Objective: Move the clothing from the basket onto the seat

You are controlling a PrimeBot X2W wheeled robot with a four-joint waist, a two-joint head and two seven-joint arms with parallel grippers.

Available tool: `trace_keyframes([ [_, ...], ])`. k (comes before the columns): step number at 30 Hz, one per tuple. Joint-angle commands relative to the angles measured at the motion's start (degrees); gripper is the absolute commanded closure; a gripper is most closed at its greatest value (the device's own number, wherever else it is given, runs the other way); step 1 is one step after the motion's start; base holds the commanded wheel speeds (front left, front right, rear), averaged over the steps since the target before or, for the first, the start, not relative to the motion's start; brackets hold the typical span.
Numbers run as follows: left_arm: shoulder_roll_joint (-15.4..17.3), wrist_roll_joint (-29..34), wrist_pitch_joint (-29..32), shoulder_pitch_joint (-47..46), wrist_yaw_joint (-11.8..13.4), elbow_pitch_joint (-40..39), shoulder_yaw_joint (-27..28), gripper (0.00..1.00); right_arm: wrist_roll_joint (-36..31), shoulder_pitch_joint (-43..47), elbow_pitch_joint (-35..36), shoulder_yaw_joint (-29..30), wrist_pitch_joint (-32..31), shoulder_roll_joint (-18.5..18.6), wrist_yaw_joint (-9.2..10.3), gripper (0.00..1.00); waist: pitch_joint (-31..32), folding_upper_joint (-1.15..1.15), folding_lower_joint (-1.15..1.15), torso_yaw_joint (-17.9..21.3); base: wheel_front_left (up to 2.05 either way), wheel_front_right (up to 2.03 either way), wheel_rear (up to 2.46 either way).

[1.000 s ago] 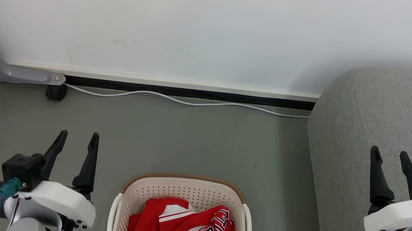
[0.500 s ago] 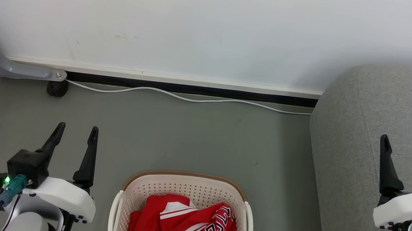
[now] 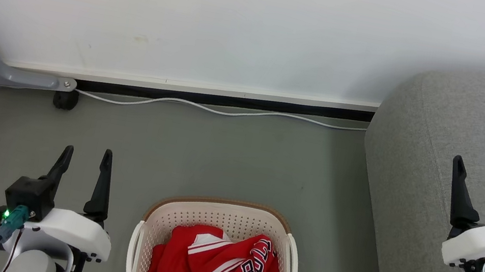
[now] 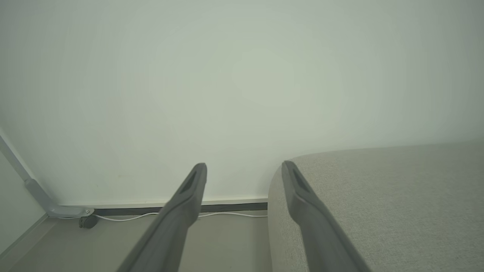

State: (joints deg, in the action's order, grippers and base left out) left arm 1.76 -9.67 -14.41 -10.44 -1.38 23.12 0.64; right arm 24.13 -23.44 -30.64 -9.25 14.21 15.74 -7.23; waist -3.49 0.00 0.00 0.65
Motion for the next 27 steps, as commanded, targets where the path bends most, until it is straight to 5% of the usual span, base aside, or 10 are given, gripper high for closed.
trace_keyframes([
  [1,1.1,-0.4,-0.6,-3.0,0.5,-1.2,1.2,0.0,-0.4,-1.6,1.9,-0.4,0.8,0.8,-0.25,0.0,-0.8,0.0,0.0,-0.1,0.0,0.0,0.0],
  [10,1.1,-3.8,-0.6,-4.0,2.9,-1.2,-3.0,0.0,0.4,-2.7,6.7,0.0,0.8,2.0,-0.25,0.0,-6.3,0.0,0.0,-0.1,0.0,0.0,0.0],
  [27,1.1,-14.8,-0.6,-12.0,11.7,0.1,-20.5,0.0,5.1,-8.4,18.2,-0.4,0.8,9.2,-0.25,0.0,-26.0,0.0,0.0,0.3,0.0,0.0,0.0],
])
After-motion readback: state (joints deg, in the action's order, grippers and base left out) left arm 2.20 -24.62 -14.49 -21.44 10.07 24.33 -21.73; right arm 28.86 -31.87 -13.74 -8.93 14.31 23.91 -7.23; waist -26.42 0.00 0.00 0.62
